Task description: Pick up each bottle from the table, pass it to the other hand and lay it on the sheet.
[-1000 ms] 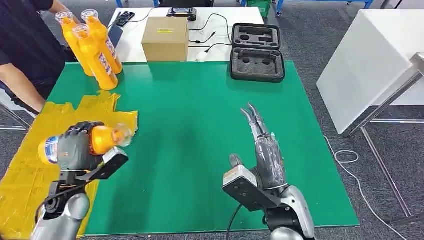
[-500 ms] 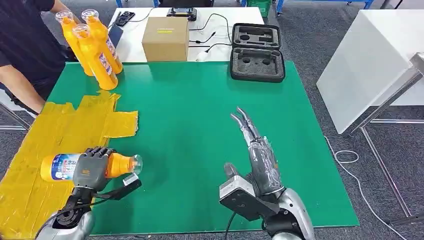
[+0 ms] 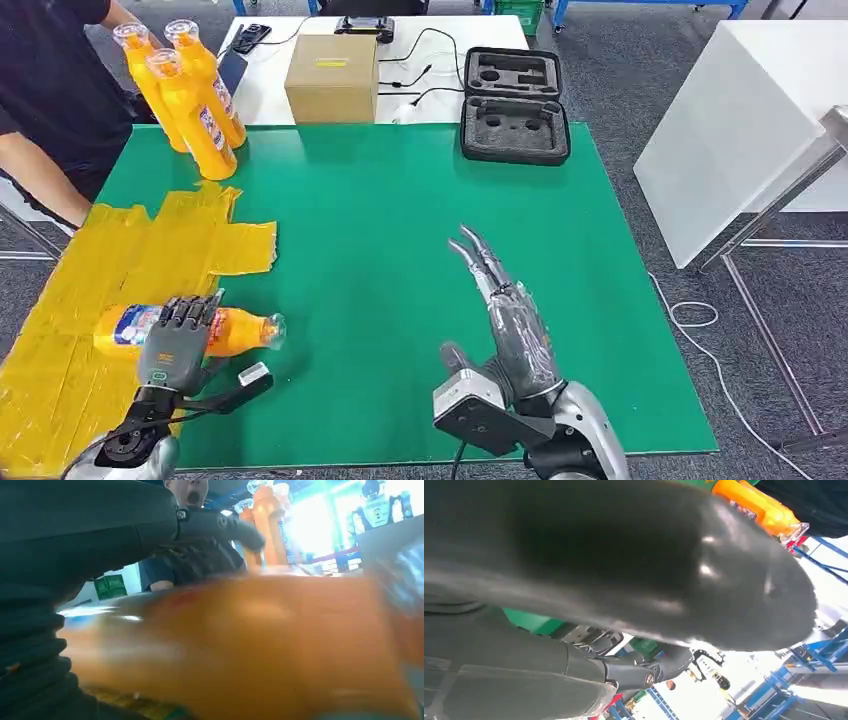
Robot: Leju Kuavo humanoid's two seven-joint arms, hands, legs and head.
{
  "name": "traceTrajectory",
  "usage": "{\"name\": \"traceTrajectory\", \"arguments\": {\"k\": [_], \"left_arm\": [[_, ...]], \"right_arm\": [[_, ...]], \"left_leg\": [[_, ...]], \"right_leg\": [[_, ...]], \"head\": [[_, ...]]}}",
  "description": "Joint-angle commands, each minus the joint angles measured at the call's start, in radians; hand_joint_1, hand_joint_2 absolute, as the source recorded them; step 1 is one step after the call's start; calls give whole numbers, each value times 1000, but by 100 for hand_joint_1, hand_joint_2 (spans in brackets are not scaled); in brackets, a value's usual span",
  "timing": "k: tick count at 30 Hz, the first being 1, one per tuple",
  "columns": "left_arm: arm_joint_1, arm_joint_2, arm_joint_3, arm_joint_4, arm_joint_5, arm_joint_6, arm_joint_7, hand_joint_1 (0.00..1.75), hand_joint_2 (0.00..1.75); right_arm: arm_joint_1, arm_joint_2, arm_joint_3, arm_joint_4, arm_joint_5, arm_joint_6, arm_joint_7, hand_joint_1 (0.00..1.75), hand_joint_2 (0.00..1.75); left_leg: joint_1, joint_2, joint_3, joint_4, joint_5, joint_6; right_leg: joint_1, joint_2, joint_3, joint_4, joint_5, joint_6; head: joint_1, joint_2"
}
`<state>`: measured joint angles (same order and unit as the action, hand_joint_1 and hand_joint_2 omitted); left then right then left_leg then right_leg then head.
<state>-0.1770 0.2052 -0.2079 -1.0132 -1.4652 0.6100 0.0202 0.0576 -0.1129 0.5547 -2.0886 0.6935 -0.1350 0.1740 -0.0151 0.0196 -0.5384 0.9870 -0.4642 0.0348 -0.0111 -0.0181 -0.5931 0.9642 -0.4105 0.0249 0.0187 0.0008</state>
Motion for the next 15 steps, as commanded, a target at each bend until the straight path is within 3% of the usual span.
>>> {"name": "traceTrajectory", "arguments": {"k": [1,9,12,15], "left_arm": [[-29,-13,-23,89,-3,-14,-9,0,0],[-67,-22,-12,82,24,12,-25,0,0],[-33,-32,16,-58,237,31,-109,0,0],[36,-47,51,-398,617,-84,-197,0,0]], "right_arm": [[-30,-26,32,29,-8,-7,4,0,0],[-40,-19,38,31,-7,-15,28,0,0],[-37,-8,19,37,-8,-32,21,0,0],[-44,5,-24,72,-35,-69,-36,0,0]], "left_leg": [[1,-1,4,-1,-1,-3],[1,-2,2,0,-1,-2],[1,-2,2,0,-1,-2],[2,-1,-1,2,-1,-2]], "right_leg": [[0,2,4,-1,-1,-1],[1,0,2,-1,-1,-1],[1,0,2,-1,-1,-1],[1,1,0,0,0,-1]], "head": [[0,0],[0,0],[0,0],[0,0]]}}
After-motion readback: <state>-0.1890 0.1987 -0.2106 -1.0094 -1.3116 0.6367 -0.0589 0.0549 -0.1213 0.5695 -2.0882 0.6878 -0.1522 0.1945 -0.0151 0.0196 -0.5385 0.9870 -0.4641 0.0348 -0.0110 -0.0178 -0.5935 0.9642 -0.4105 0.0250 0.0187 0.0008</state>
